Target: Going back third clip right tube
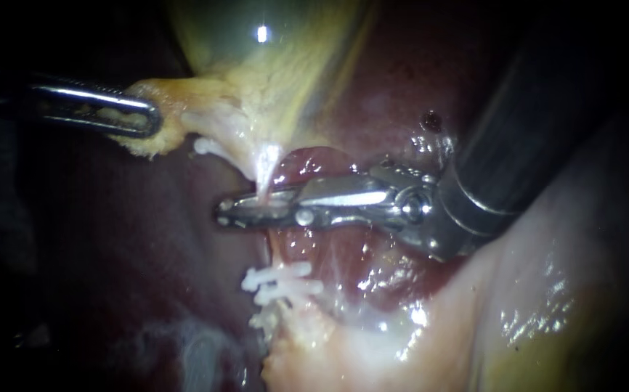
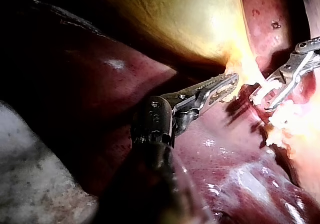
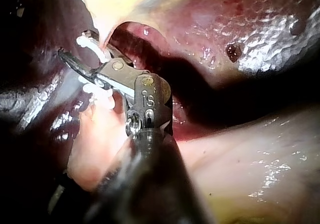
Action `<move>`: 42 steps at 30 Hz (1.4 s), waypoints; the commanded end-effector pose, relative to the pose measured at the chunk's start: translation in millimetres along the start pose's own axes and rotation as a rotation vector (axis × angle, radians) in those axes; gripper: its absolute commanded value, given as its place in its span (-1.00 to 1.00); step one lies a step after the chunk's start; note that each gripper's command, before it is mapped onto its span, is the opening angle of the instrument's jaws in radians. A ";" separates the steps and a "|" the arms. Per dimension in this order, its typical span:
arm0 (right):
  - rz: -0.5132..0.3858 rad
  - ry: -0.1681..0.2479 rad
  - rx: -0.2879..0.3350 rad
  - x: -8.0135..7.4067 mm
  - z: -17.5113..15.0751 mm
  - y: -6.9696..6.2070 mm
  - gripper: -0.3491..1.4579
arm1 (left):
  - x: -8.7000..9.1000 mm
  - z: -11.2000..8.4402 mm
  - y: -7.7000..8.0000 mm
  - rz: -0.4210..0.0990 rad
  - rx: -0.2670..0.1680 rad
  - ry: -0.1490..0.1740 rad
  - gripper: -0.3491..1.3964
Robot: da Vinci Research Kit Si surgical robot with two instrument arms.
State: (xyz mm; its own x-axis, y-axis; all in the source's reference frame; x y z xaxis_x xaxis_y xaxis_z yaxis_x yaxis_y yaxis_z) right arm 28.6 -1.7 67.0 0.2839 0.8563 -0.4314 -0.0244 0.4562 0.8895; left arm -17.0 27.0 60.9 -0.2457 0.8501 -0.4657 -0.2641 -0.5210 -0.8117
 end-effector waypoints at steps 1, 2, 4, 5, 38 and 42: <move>-0.023 0.002 0.000 -0.2 0.0 0.1 -0.13 | 0.0 0.0 0.0 0.000 0.000 0.000 -1.00; -0.043 0.007 0.003 -0.3 0.1 0.3 -0.11 | 0.0 0.0 0.0 0.000 0.000 0.000 -1.00; -0.092 0.004 0.003 -0.6 0.3 0.5 -0.10 | 0.0 0.0 0.0 0.000 0.000 0.000 -1.00; -0.122 0.002 0.003 -0.7 0.3 0.6 -0.09 | 0.0 0.0 0.0 0.000 0.000 0.000 -1.00; -0.521 -0.002 -0.077 -1.0 -5.2 2.0 -0.06 | -0.2 0.1 0.0 0.001 0.001 0.000 -1.00; -0.521 -0.003 -0.073 -1.2 -6.2 1.7 -0.06 | -0.2 0.1 0.0 0.001 0.001 0.000 -1.00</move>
State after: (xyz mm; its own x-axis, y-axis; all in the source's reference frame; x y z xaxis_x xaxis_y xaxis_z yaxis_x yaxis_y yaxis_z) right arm 22.1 -0.5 68.1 0.2788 0.5107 -0.8133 0.0546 0.8371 0.5443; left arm -17.0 26.8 61.0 -0.2456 0.8497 -0.4666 -0.2649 -0.5218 -0.8109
